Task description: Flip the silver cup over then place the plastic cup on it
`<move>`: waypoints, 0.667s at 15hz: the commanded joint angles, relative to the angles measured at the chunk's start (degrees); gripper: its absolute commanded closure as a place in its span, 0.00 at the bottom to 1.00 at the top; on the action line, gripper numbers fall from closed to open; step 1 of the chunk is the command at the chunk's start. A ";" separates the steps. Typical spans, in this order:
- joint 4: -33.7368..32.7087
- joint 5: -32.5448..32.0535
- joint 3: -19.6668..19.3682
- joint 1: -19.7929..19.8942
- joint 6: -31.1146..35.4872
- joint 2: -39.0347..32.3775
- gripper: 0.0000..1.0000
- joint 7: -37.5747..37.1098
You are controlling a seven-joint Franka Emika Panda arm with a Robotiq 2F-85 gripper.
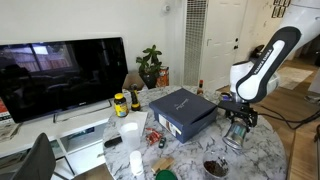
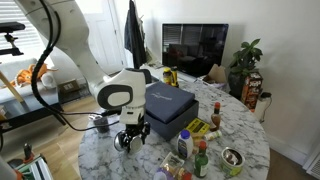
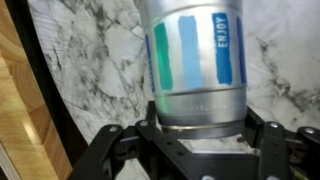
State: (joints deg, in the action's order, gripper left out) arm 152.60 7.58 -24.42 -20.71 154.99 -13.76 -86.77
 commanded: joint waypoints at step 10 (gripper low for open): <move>-0.97 -39.98 -26.72 -32.45 -8.52 2.58 0.47 -42.85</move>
State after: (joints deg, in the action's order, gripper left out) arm 151.60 -27.46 -48.46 -48.86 151.06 -13.34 -123.74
